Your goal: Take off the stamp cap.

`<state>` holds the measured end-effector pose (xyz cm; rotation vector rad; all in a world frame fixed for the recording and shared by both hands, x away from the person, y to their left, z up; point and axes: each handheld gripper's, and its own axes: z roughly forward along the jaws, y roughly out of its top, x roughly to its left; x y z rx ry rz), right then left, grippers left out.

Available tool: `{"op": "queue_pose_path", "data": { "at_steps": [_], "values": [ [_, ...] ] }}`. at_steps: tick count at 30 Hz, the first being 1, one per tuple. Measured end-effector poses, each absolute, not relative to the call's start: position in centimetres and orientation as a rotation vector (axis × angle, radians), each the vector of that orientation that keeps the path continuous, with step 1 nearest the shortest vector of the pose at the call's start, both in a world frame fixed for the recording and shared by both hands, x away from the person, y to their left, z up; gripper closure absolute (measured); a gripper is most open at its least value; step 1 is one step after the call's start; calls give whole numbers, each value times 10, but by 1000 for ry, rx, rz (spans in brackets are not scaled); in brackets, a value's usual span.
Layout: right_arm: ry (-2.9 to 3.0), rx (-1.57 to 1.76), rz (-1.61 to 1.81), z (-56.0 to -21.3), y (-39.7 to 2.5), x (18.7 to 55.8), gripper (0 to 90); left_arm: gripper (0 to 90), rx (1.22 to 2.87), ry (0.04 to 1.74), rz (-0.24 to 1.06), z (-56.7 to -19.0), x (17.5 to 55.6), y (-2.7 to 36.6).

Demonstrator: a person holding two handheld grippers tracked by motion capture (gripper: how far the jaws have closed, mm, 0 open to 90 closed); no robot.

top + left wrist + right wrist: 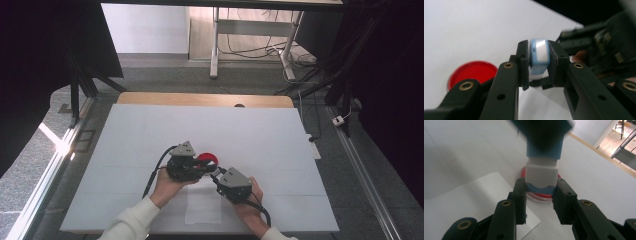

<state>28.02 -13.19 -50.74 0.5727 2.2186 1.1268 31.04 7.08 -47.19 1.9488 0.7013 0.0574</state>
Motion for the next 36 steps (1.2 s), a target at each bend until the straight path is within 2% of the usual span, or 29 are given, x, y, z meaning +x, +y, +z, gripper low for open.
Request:
{"op": "queue_pose_path", "data": {
  "at_steps": [3,12,36],
  "values": [
    [2217,571,1123,-506,-132,280,650,754,1955,696,90,-471,309,69],
    [2192,562,1132,-508,-133,279,651,760,1946,695,102,-471,307,70],
    [2181,591,1173,-505,-134,277,652,761,1901,712,61,-471,308,74]
  ]
}}
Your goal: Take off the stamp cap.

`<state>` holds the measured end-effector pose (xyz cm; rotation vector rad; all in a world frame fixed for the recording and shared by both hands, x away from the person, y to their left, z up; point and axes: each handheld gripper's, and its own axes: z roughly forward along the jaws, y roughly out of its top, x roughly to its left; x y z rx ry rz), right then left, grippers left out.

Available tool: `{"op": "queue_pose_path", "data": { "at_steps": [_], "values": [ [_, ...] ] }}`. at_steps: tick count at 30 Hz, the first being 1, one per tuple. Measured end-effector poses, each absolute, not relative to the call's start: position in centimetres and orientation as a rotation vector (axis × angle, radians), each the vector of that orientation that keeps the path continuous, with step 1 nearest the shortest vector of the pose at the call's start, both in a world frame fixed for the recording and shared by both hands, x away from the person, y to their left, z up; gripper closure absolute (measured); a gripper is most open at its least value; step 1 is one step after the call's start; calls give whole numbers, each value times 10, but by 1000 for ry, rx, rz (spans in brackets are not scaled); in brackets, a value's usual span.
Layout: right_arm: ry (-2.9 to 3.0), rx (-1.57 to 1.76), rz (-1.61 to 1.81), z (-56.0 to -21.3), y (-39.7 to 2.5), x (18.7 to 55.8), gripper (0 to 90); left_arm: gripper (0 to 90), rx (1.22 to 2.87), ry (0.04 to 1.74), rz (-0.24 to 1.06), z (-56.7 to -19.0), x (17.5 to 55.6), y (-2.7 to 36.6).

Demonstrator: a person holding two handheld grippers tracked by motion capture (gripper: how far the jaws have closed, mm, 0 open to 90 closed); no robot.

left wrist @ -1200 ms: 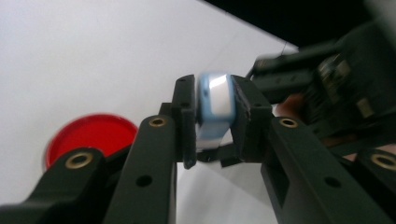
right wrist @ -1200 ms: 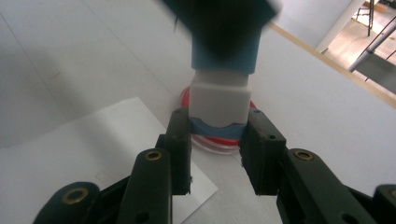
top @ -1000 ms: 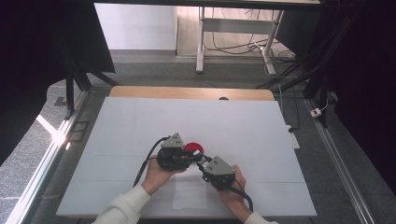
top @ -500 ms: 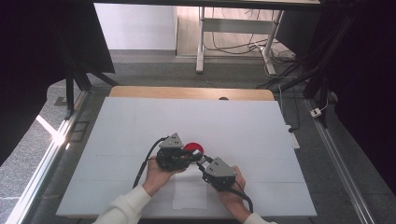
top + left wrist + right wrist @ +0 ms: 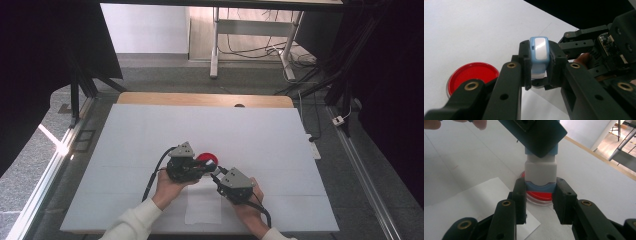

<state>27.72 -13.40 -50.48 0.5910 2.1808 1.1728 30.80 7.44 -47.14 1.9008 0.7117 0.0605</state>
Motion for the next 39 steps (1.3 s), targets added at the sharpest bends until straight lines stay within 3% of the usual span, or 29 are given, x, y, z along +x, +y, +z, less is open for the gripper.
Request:
{"op": "queue_pose_path", "data": {
  "at_steps": [3,5,9,39],
  "values": [
    [2175,598,1185,-505,-134,277,652,761,1890,713,72,-471,307,74],
    [2222,626,1135,-509,-136,280,653,762,1836,737,159,-462,307,87],
    [2238,641,1185,-512,-144,280,653,761,1786,763,119,-456,311,110],
    [2244,692,1265,-508,-181,287,649,758,1846,734,87,-460,309,104]
  ]
}}
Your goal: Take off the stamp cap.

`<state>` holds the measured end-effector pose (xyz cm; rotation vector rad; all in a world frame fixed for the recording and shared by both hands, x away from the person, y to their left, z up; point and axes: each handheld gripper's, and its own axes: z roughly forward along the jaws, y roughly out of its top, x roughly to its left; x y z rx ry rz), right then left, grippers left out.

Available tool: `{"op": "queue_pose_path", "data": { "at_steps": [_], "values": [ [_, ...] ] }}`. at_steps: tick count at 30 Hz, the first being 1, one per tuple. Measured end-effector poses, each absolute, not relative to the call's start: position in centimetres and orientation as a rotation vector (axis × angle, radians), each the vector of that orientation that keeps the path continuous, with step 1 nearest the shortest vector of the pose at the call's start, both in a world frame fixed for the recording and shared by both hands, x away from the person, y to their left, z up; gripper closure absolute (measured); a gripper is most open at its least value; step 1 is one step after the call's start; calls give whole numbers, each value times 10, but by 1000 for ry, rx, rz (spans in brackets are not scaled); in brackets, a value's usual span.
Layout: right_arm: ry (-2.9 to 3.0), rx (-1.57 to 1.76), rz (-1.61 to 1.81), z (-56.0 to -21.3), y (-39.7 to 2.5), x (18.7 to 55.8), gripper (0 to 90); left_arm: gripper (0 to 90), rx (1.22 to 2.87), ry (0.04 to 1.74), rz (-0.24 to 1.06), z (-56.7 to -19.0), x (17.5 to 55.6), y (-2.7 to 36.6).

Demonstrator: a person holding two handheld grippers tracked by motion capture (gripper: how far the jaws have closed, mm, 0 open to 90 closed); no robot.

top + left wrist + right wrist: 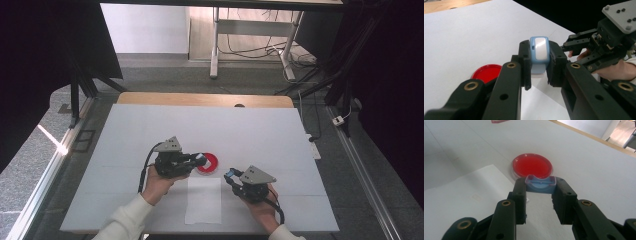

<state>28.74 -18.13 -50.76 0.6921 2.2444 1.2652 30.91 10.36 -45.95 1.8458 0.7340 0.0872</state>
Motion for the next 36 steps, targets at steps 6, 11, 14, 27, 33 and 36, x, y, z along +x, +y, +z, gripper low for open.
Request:
{"op": "queue_pose_path", "data": {
  "at_steps": [6,11,14,27,33,36],
  "values": [
    [2262,704,1274,-508,-198,286,649,757,1863,726,92,-460,309,103],
    [2264,731,1257,-509,-213,286,648,757,1870,723,91,-461,310,103],
    [2257,752,1252,-510,-220,285,648,757,1873,725,91,-461,310,102],
    [2187,807,1198,-508,-259,275,647,757,1883,720,93,-462,310,103],
    [2157,824,1184,-507,-275,274,647,756,1883,722,92,-462,311,104],
    [2144,832,1173,-507,-281,274,646,757,1882,722,94,-462,311,105]
  ]
}}
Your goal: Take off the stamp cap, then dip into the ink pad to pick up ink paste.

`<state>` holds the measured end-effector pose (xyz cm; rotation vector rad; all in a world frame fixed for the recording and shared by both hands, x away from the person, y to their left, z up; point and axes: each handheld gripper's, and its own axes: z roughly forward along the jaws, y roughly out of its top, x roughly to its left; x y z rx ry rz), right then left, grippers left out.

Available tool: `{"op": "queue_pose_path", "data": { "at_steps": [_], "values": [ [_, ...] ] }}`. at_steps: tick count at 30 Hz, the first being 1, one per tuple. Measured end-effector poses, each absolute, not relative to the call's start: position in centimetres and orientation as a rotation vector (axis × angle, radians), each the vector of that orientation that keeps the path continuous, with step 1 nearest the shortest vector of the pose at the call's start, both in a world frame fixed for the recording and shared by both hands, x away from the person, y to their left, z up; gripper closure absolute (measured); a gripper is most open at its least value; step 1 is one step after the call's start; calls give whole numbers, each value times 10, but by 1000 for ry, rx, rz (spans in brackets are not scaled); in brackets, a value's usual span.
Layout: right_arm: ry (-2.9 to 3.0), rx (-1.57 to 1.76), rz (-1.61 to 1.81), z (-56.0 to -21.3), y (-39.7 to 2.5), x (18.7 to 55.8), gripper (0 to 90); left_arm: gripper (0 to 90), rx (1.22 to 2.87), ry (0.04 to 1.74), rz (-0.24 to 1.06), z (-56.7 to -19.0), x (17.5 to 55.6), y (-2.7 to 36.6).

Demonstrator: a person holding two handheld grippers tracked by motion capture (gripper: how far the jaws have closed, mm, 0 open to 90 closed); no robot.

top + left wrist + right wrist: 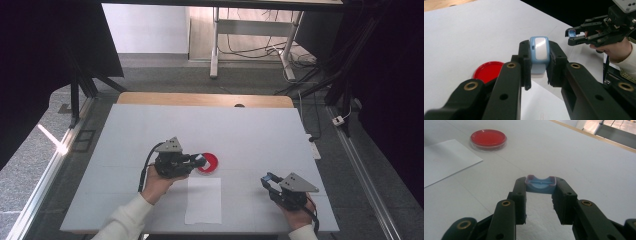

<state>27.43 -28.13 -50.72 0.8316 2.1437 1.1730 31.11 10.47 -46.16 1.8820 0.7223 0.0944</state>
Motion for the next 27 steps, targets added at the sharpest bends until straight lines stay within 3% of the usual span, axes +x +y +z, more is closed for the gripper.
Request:
{"op": "queue_pose_path", "data": {
  "at_steps": [27],
  "values": [
    [2127,850,1149,-509,-293,272,646,756,1913,751,154,-464,318,110]
  ]
}}
